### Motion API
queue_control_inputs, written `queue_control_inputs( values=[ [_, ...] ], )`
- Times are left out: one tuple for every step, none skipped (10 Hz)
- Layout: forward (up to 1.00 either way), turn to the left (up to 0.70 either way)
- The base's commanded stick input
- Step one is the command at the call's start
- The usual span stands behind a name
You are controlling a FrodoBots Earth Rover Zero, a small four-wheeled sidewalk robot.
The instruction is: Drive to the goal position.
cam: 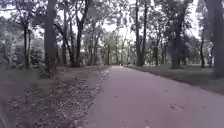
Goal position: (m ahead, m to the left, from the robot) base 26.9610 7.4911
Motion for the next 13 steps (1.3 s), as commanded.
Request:
queue_control_inputs(
  values=[
    [0.69,0.0],
    [0.69,0.0],
    [0.69,0.0],
    [0.69,0.0],
    [0.68,0.0],
    [0.69,0.0],
    [0.69,0.0],
    [0.69,0.0],
    [0.68,0.0],
    [0.69,0.0],
    [0.69,0.0],
    [0.68,0.0],
    [0.69,0.0]
  ],
)
